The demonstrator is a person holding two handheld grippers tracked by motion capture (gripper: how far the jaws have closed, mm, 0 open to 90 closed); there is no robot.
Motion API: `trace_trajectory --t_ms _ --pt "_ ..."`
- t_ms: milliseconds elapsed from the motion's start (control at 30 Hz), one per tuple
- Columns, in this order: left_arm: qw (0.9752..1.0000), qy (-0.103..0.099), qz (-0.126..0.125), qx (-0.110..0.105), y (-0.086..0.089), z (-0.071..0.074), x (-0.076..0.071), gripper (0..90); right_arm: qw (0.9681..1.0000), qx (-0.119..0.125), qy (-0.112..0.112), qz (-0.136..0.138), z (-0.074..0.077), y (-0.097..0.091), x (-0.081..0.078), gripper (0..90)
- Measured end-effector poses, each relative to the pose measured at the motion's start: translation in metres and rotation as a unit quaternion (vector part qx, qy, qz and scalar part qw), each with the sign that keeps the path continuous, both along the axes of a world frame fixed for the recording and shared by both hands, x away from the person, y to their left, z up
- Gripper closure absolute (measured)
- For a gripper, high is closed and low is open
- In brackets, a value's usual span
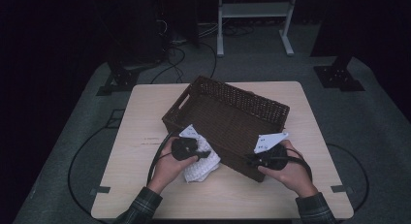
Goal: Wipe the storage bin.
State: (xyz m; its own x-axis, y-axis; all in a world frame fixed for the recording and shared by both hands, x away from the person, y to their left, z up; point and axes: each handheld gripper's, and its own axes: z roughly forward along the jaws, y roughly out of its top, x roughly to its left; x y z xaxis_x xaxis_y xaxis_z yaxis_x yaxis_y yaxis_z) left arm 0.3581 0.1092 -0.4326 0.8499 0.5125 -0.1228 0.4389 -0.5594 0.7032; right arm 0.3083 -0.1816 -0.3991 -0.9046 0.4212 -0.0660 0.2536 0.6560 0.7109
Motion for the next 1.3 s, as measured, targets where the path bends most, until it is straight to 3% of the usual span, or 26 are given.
trace_trajectory --t_ms 333,500,800,1000,1100,1167,1300 --pt "0.9989 0.027 -0.008 0.037 -0.014 -0.026 0.005 75.1 1.0 0.0 0.0 -0.001 0.0 0.0 0.0 80.7" --pt "0.9983 0.034 -0.008 0.046 -0.017 -0.032 0.006 74.9 1.0 0.004 0.002 -0.003 0.0 0.001 -0.001 80.7" --pt "0.9991 0.034 -0.006 0.024 -0.007 -0.022 0.005 75.1 1.0 -0.001 0.0 0.009 0.001 0.014 -0.006 78.4" --pt "0.9997 0.014 -0.014 0.016 -0.002 -0.003 -0.001 75.1 0.9999 0.003 0.001 0.012 0.0 0.015 -0.006 77.9" --pt "0.9998 0.006 -0.01 -0.014 0.003 0.008 -0.004 75.1 0.9999 0.006 0.005 0.01 0.0 0.018 -0.007 77.4" --pt "0.9998 -0.004 -0.012 -0.013 0.006 0.017 -0.005 75.1 0.9999 0.003 0.002 0.013 0.0 0.02 -0.008 77.0" --pt "0.999 -0.017 -0.004 -0.042 0.01 0.03 -0.01 75.1 0.9999 0.002 0.003 0.011 0.001 0.022 -0.009 76.7"
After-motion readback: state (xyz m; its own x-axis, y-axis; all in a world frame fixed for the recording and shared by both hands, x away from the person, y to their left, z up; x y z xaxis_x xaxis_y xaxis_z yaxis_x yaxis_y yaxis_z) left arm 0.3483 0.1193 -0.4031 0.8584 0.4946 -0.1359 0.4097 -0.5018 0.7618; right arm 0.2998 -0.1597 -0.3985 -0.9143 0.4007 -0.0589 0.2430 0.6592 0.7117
